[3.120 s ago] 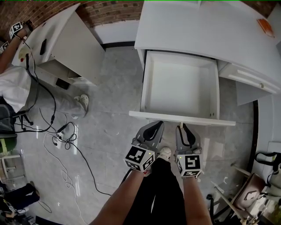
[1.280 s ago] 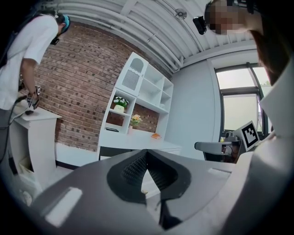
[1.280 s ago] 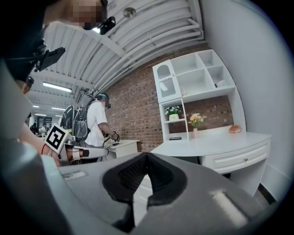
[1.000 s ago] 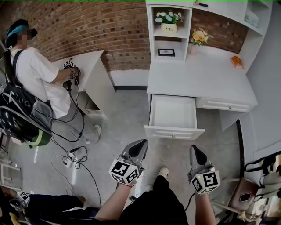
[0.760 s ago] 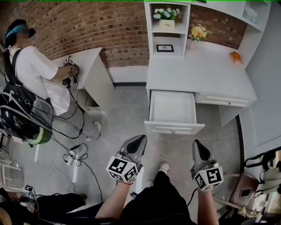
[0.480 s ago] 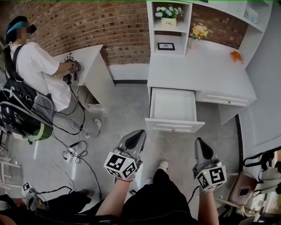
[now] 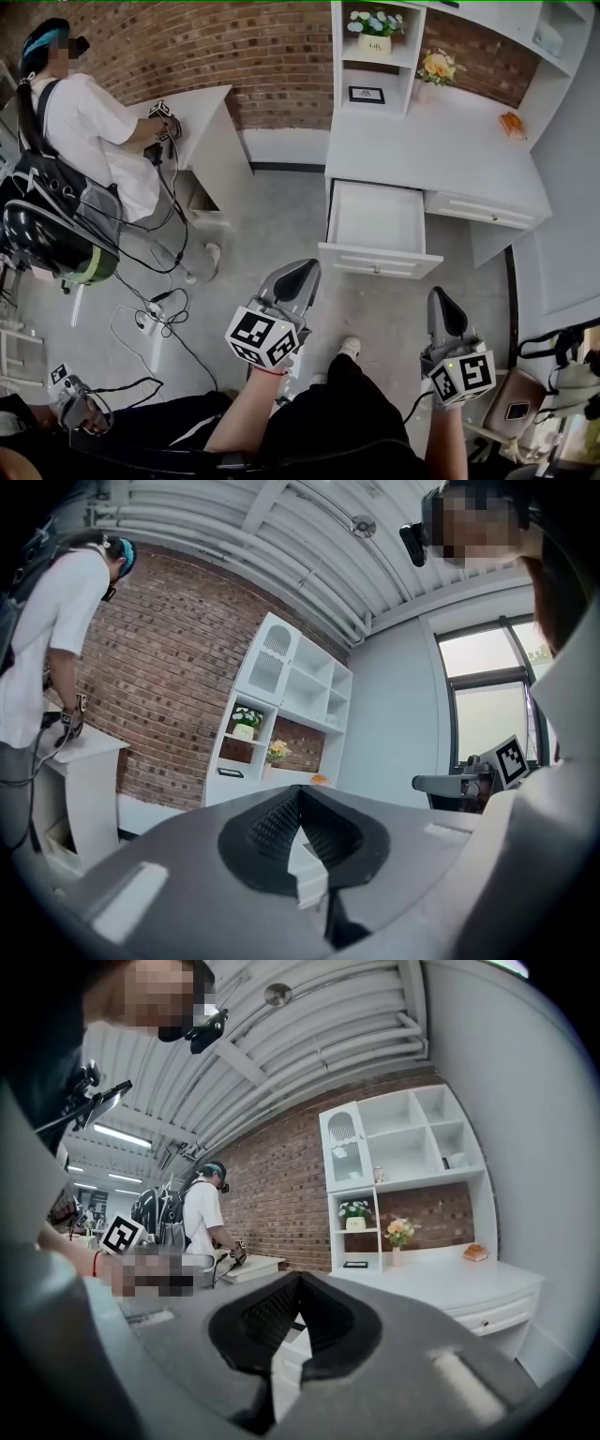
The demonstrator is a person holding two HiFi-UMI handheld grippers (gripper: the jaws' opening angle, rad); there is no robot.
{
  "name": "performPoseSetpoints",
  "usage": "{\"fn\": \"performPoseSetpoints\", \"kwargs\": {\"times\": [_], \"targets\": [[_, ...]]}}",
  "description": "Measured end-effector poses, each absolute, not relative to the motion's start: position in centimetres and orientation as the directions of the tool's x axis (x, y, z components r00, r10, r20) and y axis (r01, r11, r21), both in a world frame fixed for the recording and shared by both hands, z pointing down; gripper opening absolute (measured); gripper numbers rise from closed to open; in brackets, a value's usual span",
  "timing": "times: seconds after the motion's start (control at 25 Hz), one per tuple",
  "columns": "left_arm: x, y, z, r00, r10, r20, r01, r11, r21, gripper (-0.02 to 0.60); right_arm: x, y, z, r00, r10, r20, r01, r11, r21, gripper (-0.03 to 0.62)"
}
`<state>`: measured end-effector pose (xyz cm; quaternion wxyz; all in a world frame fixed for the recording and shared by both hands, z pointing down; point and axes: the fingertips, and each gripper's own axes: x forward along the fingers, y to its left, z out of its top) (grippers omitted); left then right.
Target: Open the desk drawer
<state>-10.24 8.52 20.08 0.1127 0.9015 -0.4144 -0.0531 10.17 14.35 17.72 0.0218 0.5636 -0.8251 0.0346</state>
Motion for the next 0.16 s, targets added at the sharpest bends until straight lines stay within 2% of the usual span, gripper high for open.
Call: {"fn": "performPoseSetpoints", "kwargs": {"times": [0.16], "targets": [[-10.3,9.05,20.07,0.649,-0.761,-0.012,-0.734,-0.63,0.254,0.003,9.89,14.71,17.29,-0.369,-0.928,0.062,-0.93,0.367,-0.029,0.002]]}}
